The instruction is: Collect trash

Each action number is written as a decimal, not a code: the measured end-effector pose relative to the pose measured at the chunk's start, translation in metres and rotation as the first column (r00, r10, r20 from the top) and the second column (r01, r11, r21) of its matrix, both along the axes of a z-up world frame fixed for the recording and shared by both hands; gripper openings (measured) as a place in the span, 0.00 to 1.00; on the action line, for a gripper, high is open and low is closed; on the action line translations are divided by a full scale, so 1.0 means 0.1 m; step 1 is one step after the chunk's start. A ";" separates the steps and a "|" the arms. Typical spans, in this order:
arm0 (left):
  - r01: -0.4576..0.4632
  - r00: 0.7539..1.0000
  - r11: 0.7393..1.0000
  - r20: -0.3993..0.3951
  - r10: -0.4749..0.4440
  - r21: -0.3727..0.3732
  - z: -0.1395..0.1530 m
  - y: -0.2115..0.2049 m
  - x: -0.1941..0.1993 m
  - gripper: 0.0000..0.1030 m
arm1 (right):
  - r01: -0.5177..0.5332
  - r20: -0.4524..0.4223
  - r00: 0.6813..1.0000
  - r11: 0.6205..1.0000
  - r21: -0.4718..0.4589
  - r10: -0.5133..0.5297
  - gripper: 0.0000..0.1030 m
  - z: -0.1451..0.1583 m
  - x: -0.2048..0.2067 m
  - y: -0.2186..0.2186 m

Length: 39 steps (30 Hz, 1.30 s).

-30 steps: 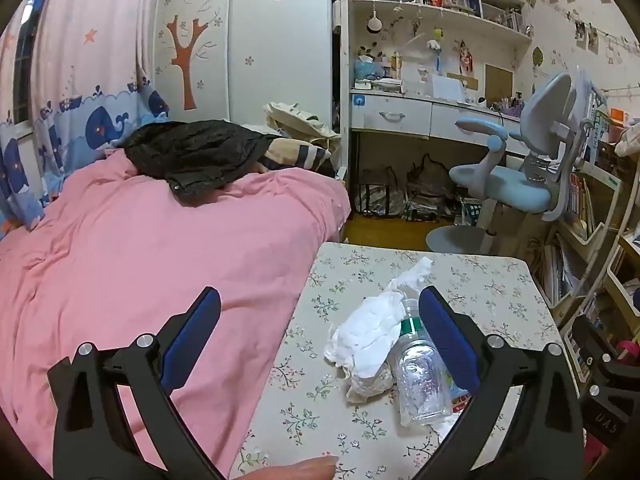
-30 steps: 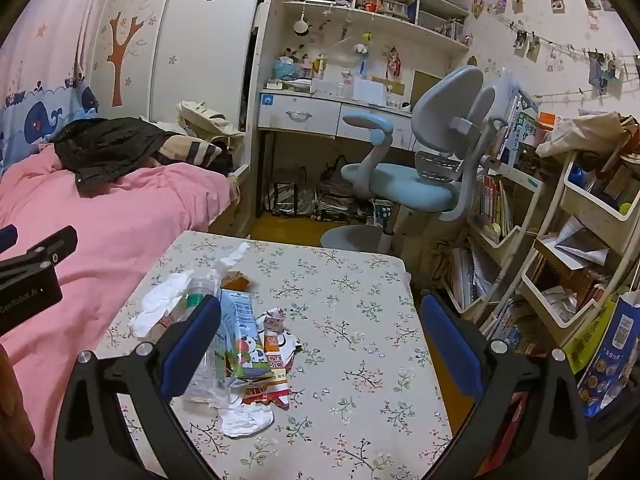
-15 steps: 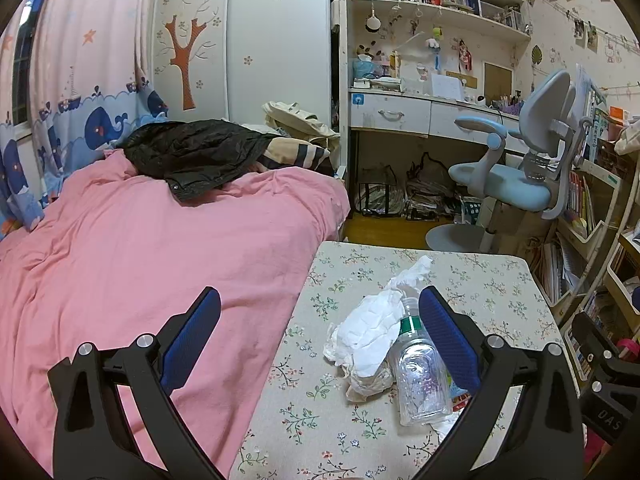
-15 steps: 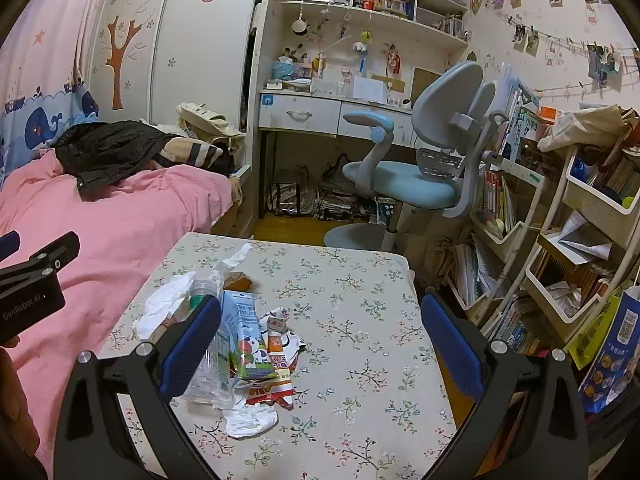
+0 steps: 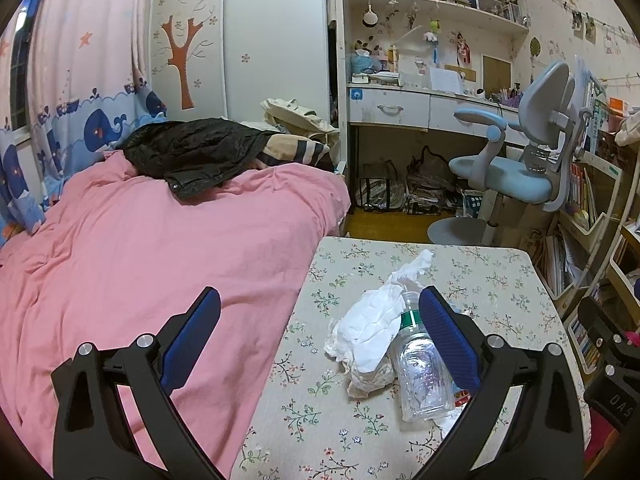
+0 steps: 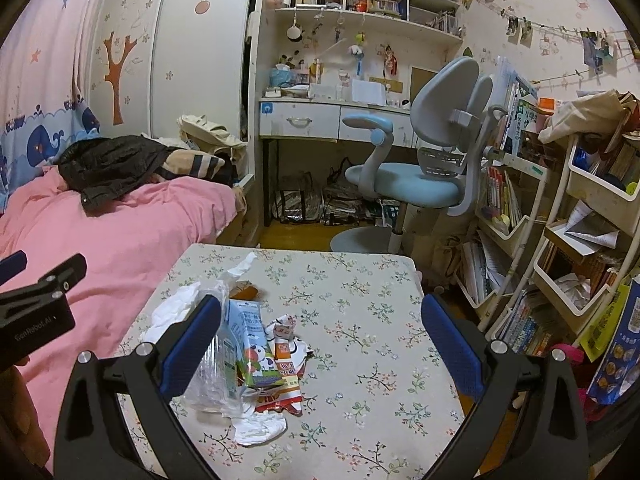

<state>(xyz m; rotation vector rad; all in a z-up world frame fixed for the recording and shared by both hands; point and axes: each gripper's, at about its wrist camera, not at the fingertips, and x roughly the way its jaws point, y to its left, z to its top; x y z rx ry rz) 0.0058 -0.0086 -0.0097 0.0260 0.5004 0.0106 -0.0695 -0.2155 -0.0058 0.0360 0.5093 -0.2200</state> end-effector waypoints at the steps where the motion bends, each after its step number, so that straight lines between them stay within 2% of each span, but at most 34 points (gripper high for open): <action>1: 0.001 1.000 1.000 0.001 -0.001 0.002 0.00 0.00 0.00 0.93 | 0.000 0.007 1.000 1.000 0.003 0.000 0.94 0.01 0.00 0.00; 14: 0.005 1.000 1.000 0.008 -0.005 0.009 0.04 -0.02 -0.02 0.93 | -0.010 0.051 0.999 1.000 0.010 0.010 0.94 0.02 -0.03 0.00; 39: 0.013 1.000 1.000 -0.002 -0.013 0.014 0.03 -0.03 -0.04 0.93 | -0.020 0.033 0.999 1.000 0.012 0.020 0.94 -0.06 0.00 -0.01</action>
